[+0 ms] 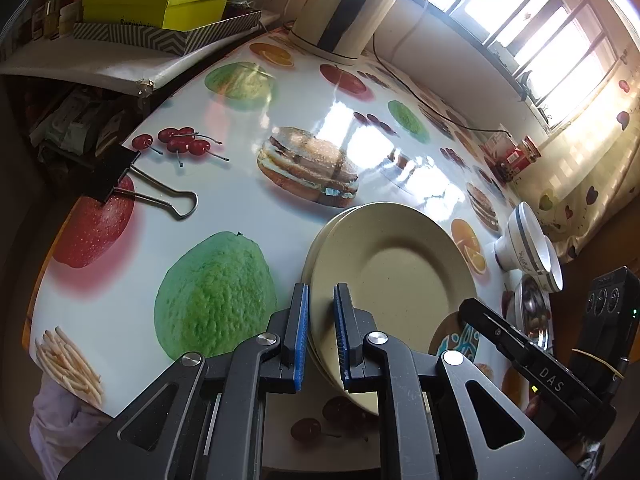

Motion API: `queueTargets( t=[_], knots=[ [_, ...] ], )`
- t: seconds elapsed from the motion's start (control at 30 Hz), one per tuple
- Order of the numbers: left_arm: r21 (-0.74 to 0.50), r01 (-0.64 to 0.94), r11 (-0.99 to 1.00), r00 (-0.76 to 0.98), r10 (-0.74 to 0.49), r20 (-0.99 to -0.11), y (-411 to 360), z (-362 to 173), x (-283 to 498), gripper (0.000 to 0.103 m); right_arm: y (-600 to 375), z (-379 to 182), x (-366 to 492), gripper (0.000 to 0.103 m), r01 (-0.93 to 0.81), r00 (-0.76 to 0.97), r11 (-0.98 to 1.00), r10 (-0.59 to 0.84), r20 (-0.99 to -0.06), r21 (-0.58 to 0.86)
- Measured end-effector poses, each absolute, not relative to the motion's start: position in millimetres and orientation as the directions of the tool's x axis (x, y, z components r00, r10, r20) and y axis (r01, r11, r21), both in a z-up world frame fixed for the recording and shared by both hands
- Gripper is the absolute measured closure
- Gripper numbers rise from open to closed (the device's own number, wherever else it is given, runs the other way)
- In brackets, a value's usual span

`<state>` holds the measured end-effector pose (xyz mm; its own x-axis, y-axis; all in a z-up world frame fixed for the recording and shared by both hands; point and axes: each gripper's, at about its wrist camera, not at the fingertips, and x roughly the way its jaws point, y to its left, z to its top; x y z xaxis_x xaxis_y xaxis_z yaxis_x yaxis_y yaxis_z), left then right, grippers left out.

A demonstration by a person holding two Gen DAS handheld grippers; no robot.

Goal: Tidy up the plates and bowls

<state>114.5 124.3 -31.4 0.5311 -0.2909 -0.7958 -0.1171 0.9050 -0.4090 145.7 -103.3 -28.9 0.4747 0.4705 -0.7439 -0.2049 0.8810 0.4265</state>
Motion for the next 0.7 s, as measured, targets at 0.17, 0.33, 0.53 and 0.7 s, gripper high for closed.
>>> queueTargets(
  t=[0.17,0.33,0.53,0.7],
  knots=[
    [-0.403,-0.114,0.908,0.533,-0.286,-0.796,123.3,-31.3,112.8,0.09,-102.4,-28.8,146.0,0.084,-0.21,0.476,0.881,0.47,-0.743,0.423],
    [-0.409,-0.117,0.905,0.538,-0.289,-0.792,124.2,-30.7,113.4,0.09,-102.7,-28.1,147.5,0.084,-0.207,0.483,0.889,0.457,-0.747,0.409],
    [-0.413,-0.114,0.904,0.542,-0.292,-0.788,124.9,-31.2,114.0,0.088,-102.5,-28.0,147.8,0.083,-0.213,0.487,0.89,0.455,-0.746,0.404],
    [-0.422,-0.105,0.901,0.535,-0.306,-0.787,125.3,-35.2,115.9,0.074,-102.2,-28.7,148.3,0.074,-0.205,0.484,0.889,0.455,-0.747,0.409]
  ],
)
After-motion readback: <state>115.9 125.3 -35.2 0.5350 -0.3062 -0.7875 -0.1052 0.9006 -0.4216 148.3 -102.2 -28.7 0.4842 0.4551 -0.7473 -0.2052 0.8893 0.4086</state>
